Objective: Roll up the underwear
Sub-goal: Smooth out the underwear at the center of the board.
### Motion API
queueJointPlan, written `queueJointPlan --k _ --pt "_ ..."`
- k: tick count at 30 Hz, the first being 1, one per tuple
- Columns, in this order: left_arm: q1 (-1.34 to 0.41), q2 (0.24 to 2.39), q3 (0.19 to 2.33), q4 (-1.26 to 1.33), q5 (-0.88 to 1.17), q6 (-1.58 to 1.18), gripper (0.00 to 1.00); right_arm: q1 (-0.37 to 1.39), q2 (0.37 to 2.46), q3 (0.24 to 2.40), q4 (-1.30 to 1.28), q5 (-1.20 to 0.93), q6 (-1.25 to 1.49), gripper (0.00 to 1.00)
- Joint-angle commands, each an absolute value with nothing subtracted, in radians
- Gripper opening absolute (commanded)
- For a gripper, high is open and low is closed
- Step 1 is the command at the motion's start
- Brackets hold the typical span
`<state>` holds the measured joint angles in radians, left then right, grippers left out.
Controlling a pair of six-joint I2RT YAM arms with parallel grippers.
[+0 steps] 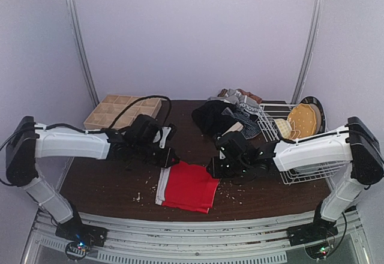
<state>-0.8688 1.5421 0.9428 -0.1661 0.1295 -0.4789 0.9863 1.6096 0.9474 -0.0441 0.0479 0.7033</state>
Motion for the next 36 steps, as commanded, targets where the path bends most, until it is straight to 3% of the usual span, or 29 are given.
queueJointPlan --k 1,7,15,25,29,31,36 --pt "-0.764 1.709 1.013 -0.077 0.216 -0.459 0.0 0.958 1.688 0.964 -0.005 0.042 0.708 0.16" --pt "-0.699 1.893 1.104 -0.047 0.271 -0.466 0.0 0.93 1.77 0.961 0.011 0.031 0.725 0.13" --pt "-0.669 1.981 1.092 -0.037 0.227 -0.473 0.0 0.892 1.837 0.909 0.032 0.018 0.752 0.11" --pt "-0.661 1.936 1.067 -0.049 0.272 -0.45 0.0 0.878 1.75 0.885 0.029 -0.048 0.728 0.15" --pt "-0.662 1.818 1.075 -0.095 0.279 -0.435 0.27 0.878 1.62 0.928 -0.065 -0.042 0.688 0.26" --pt "-0.662 1.771 1.077 -0.127 0.27 -0.428 0.36 0.877 1.573 0.943 -0.106 -0.02 0.671 0.3" --pt "-0.663 1.698 1.057 -0.155 0.243 -0.436 0.41 0.864 1.568 0.981 -0.205 0.015 0.664 0.45"
